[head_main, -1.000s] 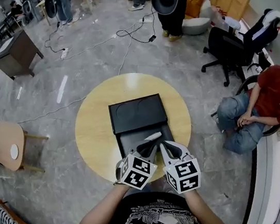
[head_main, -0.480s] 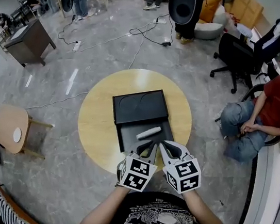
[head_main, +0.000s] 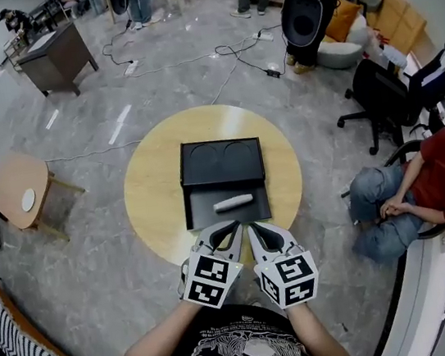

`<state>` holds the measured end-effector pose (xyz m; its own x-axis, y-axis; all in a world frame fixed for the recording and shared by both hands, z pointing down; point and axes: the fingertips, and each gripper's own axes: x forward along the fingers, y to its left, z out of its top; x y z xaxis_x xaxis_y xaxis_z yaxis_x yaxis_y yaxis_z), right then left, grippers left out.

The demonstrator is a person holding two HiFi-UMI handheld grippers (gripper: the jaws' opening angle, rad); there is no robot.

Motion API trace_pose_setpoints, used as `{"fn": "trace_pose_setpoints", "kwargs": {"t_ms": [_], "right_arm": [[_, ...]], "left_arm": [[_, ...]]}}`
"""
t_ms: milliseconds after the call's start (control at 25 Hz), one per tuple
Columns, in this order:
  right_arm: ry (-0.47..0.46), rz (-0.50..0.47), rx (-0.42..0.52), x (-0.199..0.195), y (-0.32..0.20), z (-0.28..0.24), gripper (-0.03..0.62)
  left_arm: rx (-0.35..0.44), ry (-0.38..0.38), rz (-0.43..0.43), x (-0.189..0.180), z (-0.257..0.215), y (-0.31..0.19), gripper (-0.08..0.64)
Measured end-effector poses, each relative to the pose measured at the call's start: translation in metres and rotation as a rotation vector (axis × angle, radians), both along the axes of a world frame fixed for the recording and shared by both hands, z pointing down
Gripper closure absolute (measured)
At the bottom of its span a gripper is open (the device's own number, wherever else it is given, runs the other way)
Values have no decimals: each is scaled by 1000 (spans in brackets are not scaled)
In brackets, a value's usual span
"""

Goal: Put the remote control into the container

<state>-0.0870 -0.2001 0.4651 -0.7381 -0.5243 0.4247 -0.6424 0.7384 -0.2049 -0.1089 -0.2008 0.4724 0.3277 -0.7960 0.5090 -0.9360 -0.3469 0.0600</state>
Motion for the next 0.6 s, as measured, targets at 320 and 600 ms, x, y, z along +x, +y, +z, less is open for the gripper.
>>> {"fn": "trace_pose_setpoints", "kwargs": {"t_ms": [320,600], "right_arm": [[-15,-4,42,2,13,-11,569],[-19,-33,64,4,28,-12,569]], "left_arm": [[47,1,-74,1,-10,16,545],[52,-5,-149,-2,-10,34,546]]}}
